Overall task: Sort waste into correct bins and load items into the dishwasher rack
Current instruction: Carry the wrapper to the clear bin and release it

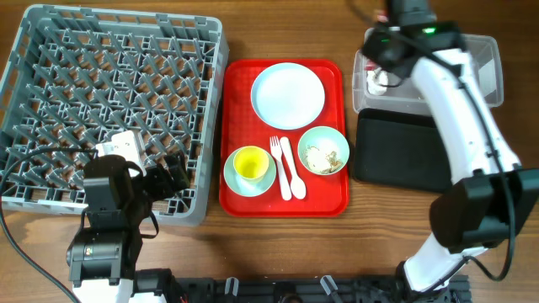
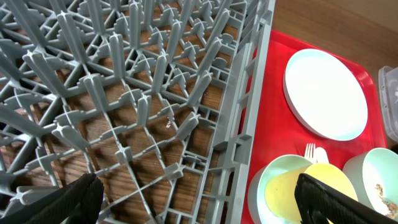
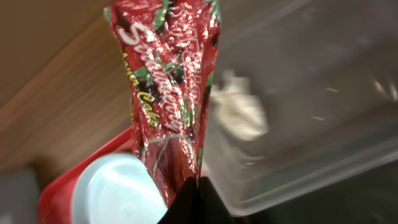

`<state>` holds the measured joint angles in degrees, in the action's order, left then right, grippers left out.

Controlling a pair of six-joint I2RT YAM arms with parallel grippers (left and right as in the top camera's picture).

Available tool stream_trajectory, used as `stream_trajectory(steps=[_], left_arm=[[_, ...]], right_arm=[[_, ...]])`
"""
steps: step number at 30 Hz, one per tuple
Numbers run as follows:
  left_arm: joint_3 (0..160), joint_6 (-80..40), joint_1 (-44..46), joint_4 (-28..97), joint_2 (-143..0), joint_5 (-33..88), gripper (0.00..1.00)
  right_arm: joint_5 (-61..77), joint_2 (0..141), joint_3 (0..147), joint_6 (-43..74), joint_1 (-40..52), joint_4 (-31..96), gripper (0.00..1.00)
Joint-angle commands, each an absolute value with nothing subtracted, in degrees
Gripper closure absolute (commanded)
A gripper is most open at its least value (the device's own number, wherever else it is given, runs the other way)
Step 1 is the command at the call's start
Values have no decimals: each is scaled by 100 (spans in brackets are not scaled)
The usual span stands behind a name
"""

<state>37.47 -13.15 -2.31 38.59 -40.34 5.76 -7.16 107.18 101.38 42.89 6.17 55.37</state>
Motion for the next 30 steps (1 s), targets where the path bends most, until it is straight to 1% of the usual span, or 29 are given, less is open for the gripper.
stream_trajectory(steps=[1,2,4,7,8,9,11,12,13,18,23,25,28,30], left_arm=[[3870,-1223,-198,3841,-4018,504,0],[3870,-1223,-198,3841,-4018,504,0],[3870,-1223,-198,3839,-4018,504,0],[3870,-1223,-198,3839,-4018,504,0],[3870,-1223,-198,3839,-4018,504,0],[3870,-1223,-198,3839,-4018,504,0],[3870,-1223,-198,3839,-4018,504,0],[3870,-1223,-198,3841,-4018,504,0],[3870,-1223,-198,3841,-4018,504,0],[3870,-1223,-198,3839,-4018,504,0],[3870,-1223,-198,3839,-4018,504,0],[3870,-1223,-198,3839,-4018,504,0],[3870,-1223,-198,3841,-4018,504,0],[3870,-1223,-198,3841,-4018,504,0]], right_arm=[[-373,10903,10075,4950,54,5634,92],[-331,10925,10075,4952,-23,5634,87],[-292,10973,10075,4963,-172,5616,80],[-314,10991,10075,4952,-250,5590,68],[-314,10991,10075,4947,-261,5579,61],[-316,10991,10075,4864,-263,5577,60],[-292,10962,10084,4445,-266,5572,74],[-287,10934,10086,4265,-263,5601,85],[-287,10890,10088,4101,-255,5649,87],[209,10407,10090,2958,-244,5977,89],[718,9835,10090,2154,-233,6528,86],[751,9664,10084,2045,-198,6921,85],[755,9454,10033,1964,-106,7487,80],[753,9271,9870,1951,3,7644,78]])
